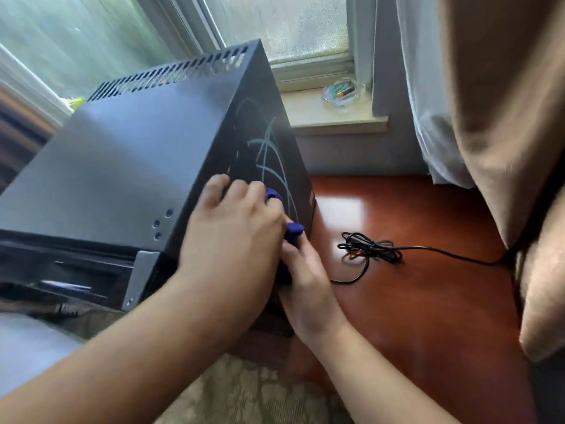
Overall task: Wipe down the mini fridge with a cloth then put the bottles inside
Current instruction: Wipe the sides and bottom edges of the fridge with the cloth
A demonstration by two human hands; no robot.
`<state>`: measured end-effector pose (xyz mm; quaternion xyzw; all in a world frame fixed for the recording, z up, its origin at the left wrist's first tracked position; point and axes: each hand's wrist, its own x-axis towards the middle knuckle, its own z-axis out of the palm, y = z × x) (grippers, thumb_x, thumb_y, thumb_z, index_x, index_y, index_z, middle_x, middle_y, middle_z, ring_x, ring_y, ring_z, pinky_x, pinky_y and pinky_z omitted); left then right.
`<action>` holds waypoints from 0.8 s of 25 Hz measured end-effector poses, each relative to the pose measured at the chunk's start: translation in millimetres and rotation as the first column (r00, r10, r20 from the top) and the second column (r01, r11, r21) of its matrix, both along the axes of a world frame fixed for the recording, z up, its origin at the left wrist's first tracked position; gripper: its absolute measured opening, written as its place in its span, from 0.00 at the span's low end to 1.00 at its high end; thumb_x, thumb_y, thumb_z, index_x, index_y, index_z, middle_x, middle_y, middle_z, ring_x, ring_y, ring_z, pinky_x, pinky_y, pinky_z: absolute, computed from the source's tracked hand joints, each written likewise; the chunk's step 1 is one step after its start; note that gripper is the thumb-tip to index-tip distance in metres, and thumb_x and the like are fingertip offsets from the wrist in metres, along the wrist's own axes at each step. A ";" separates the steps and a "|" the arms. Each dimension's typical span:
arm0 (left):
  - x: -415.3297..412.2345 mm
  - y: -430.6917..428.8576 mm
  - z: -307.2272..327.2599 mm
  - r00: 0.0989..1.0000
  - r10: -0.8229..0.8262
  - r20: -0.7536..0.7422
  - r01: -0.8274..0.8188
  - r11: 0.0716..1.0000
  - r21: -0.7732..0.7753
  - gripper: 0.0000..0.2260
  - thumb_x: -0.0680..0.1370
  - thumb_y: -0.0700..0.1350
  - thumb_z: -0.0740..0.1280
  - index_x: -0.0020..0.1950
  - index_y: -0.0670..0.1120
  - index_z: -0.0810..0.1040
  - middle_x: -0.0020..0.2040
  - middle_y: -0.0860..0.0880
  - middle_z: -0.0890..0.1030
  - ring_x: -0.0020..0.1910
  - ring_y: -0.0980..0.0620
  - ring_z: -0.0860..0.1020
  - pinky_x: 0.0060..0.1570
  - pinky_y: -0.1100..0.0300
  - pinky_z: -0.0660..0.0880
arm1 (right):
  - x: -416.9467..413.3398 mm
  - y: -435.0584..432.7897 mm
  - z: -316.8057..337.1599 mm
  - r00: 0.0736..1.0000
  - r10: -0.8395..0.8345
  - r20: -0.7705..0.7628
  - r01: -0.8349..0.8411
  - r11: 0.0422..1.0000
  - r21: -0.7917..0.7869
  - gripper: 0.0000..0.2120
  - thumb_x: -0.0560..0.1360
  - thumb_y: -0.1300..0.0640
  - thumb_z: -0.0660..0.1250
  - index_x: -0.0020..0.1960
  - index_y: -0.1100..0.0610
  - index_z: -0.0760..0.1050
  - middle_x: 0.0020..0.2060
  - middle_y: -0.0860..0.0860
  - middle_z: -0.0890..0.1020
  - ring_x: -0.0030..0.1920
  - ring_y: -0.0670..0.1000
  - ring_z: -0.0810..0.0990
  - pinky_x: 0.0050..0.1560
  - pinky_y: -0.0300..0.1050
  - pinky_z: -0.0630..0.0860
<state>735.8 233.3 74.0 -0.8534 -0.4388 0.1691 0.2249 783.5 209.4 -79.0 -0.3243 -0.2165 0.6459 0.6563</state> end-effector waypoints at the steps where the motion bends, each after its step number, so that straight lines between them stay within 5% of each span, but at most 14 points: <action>1: -7.4 -1.4 14.9 1.000 -0.023 0.016 0.024 1.000 -0.015 0.17 0.73 0.48 0.53 0.60 0.56 0.72 0.58 0.53 0.73 0.62 0.48 0.73 0.71 0.51 0.59 | -5.3 -7.3 9.1 1.000 0.003 0.018 -0.003 0.999 0.049 0.29 0.77 0.49 0.70 0.76 0.51 0.70 0.73 0.54 0.76 0.76 0.55 0.71 0.77 0.59 0.64; 7: -24.8 48.2 61.5 0.990 -0.138 -0.040 0.125 0.967 -0.222 0.20 0.71 0.54 0.59 0.63 0.60 0.73 0.57 0.57 0.74 0.57 0.52 0.75 0.56 0.53 0.73 | -6.2 24.6 32.2 0.956 -0.179 0.232 0.153 0.980 0.126 0.31 0.75 0.48 0.73 0.76 0.46 0.71 0.71 0.47 0.78 0.72 0.47 0.76 0.75 0.57 0.70; 10: -11.7 92.6 64.1 0.985 -0.167 -0.047 0.156 0.969 -0.193 0.23 0.71 0.57 0.72 0.65 0.60 0.74 0.59 0.56 0.74 0.60 0.50 0.74 0.61 0.52 0.70 | 12.8 69.6 38.8 0.944 -0.224 0.242 0.209 0.974 0.084 0.35 0.71 0.45 0.74 0.77 0.48 0.70 0.67 0.46 0.81 0.68 0.44 0.79 0.73 0.55 0.73; 15: 18.2 157.7 60.7 0.982 -0.179 0.060 0.186 0.969 -0.161 0.25 0.69 0.55 0.76 0.65 0.53 0.80 0.70 0.53 0.74 0.67 0.45 0.72 0.66 0.49 0.67 | 57.8 148.3 44.9 0.940 -0.171 0.296 0.145 0.984 0.108 0.33 0.69 0.40 0.74 0.72 0.47 0.75 0.64 0.48 0.84 0.66 0.46 0.81 0.73 0.56 0.74; 20: 33.9 173.3 52.6 0.976 -0.217 -0.021 0.208 0.957 -0.202 0.23 0.67 0.58 0.75 0.61 0.56 0.82 0.58 0.55 0.82 0.58 0.49 0.77 0.62 0.52 0.70 | 62.6 146.0 32.2 0.965 -0.070 0.254 0.049 0.995 0.090 0.24 0.79 0.49 0.71 0.74 0.47 0.74 0.63 0.48 0.85 0.65 0.47 0.82 0.73 0.58 0.74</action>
